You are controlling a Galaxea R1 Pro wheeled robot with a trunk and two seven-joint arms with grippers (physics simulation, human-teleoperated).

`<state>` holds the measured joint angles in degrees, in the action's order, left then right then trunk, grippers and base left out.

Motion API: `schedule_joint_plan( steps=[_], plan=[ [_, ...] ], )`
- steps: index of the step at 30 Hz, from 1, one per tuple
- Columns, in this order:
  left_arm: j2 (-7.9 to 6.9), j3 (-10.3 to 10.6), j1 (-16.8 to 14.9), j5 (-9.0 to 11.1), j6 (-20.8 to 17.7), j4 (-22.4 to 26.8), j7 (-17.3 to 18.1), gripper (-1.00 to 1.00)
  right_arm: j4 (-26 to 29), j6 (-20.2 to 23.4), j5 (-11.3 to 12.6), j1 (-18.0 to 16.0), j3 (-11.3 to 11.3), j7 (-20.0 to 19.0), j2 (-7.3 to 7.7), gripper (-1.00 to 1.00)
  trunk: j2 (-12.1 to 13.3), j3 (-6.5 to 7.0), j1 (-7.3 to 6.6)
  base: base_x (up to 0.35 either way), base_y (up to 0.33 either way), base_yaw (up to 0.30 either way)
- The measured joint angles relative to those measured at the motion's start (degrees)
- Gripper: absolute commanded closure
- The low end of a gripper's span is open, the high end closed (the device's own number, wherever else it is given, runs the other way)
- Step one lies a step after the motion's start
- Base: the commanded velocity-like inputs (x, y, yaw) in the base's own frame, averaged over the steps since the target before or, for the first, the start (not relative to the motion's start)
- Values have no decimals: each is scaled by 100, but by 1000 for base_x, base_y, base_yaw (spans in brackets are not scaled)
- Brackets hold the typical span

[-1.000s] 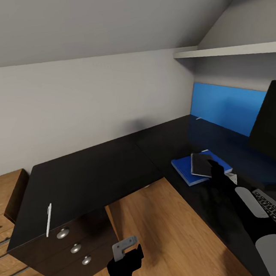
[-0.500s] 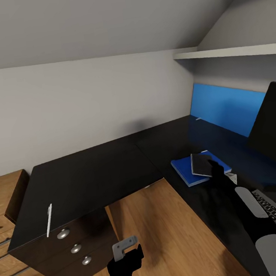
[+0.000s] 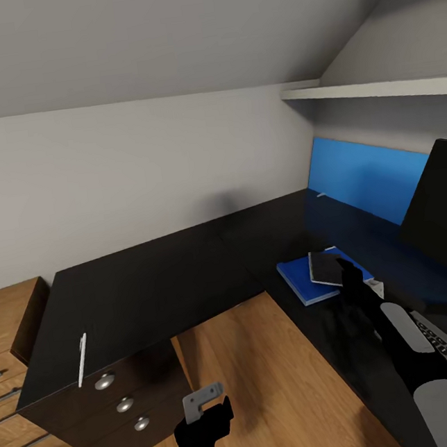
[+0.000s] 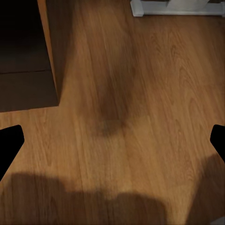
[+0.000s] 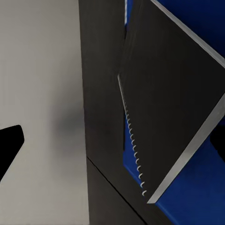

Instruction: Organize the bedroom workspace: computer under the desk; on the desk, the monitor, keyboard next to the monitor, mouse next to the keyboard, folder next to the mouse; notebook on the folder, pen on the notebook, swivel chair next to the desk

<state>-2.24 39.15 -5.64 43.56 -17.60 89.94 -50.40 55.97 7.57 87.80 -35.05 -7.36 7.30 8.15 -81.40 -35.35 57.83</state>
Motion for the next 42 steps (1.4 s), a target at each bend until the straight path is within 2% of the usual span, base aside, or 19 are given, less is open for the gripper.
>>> schedule_joint_plan(
  steps=[15, 24, 29, 30, 35, 36, 40, 41, 42],
  plan=[
    [0, 3, 0, 0, 0, -11, 9, -100, 1, 0, 1, 0, 0, -1, -5, -100, 0, 0, 0, -110, 0, 0],
    [0, -5, 0, 0, 0, -11, 9, -100, 20, -2, -15, 0, 23, 10, -5, -100, 360, 161, -197, -3, 0, 0],
    [0, -14, 0, 0, 0, -11, 9, -100, 37, 0, -153, 0, 328, 93, -6, -100, 560, 251, -307, 0, 0, 0],
    [0, -17, 0, 0, 0, -11, 7, -100, 79, 3, -181, 0, 453, 184, -3, -100, 600, 269, -329, 0, 0, 0],
    [-3, -21, 0, 0, 0, -11, 4, -100, 384, 53, -234, 0, 781, 667, -3, -100, 801, 359, -439, 0, 0, 0],
    [-5, -22, 0, 0, 1, -12, 5, -100, 565, 106, -265, 1, 928, 984, -3, -100, 841, 377, -461, 0, 0, 0],
    [-6, -23, 0, 0, 1, -11, 2, -100, 964, 292, -441, 1, 1267, 1834, -3, -100, 1002, 449, -549, 0, 0, 0],
    [-7, -23, 0, 0, 1, -12, 1, -100, 1150, 421, -599, 2, 1464, 2325, -6, -100, 1042, 467, -571, 0, 0, 0],
    [-8, -23, 0, 0, 1, -12, 1, -100, 1231, 481, -687, 2, 1561, 2543, -9, -100, 1082, 485, -593, 0, 0, 0]
  ],
)
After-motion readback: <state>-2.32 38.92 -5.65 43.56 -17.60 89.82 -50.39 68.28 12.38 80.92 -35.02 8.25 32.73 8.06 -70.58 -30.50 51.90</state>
